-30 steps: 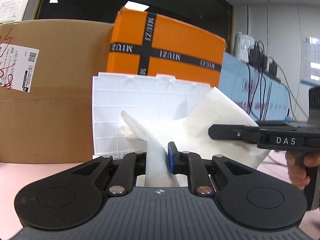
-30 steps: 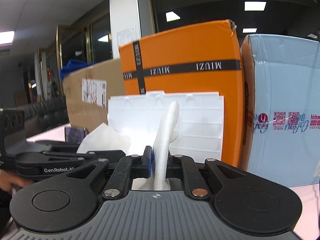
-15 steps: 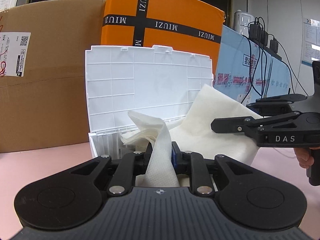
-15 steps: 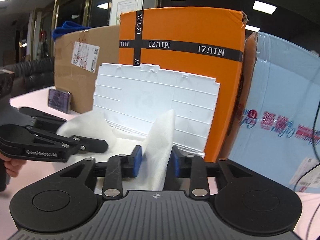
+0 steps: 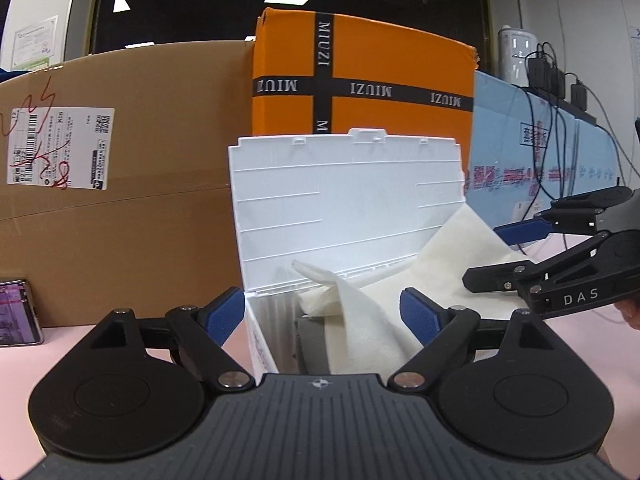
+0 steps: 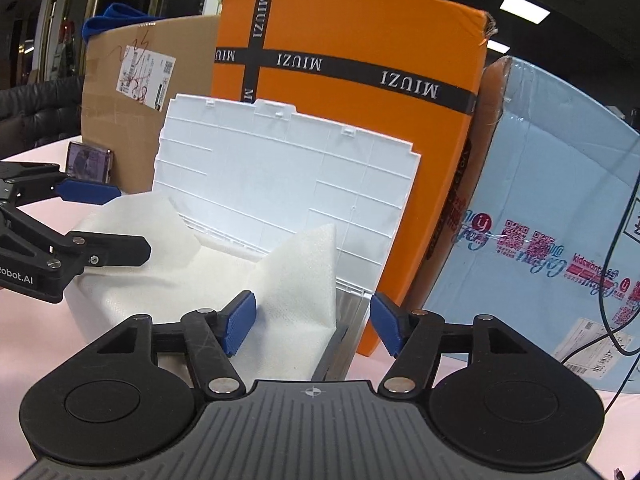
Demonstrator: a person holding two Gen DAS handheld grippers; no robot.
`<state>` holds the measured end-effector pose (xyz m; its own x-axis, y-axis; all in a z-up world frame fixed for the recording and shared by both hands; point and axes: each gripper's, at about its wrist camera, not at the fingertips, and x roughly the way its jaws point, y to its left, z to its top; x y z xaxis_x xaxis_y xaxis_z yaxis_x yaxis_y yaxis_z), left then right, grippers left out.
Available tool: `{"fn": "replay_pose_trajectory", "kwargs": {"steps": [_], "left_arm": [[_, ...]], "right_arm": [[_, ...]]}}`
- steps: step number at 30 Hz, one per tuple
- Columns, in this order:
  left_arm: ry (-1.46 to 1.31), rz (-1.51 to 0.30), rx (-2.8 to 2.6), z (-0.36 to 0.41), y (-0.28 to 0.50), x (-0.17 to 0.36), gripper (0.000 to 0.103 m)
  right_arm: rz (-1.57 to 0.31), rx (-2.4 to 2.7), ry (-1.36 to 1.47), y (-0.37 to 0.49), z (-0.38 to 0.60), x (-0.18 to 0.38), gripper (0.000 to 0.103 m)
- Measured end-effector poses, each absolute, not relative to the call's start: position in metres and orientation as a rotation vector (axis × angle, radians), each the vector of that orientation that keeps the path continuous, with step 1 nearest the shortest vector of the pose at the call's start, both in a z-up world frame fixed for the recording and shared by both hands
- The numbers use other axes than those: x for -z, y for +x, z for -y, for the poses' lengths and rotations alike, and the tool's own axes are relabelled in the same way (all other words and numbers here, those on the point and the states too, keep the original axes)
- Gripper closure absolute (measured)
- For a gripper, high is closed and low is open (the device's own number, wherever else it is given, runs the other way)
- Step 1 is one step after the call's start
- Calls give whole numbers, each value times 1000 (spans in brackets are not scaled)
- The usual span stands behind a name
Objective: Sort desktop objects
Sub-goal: 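Lower the white cloth into the box and open both tools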
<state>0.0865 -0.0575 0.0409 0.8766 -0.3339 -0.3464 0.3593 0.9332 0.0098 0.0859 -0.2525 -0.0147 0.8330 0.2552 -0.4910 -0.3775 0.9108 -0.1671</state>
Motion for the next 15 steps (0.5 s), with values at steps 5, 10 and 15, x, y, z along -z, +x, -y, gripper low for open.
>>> {"fn": "replay_pose_trajectory", "kwargs": {"steps": [5, 10, 15], "left_arm": [[74, -372, 332, 55, 90, -40, 14], [69, -393, 331, 54, 93, -36, 14], [60, -403, 324, 53, 95, -34, 10]], "right_arm": [[-570, -369, -297, 102, 244, 8, 39], [-639, -381, -331, 115, 237, 8, 32], [-667, -370, -376, 120, 228, 8, 26]]}}
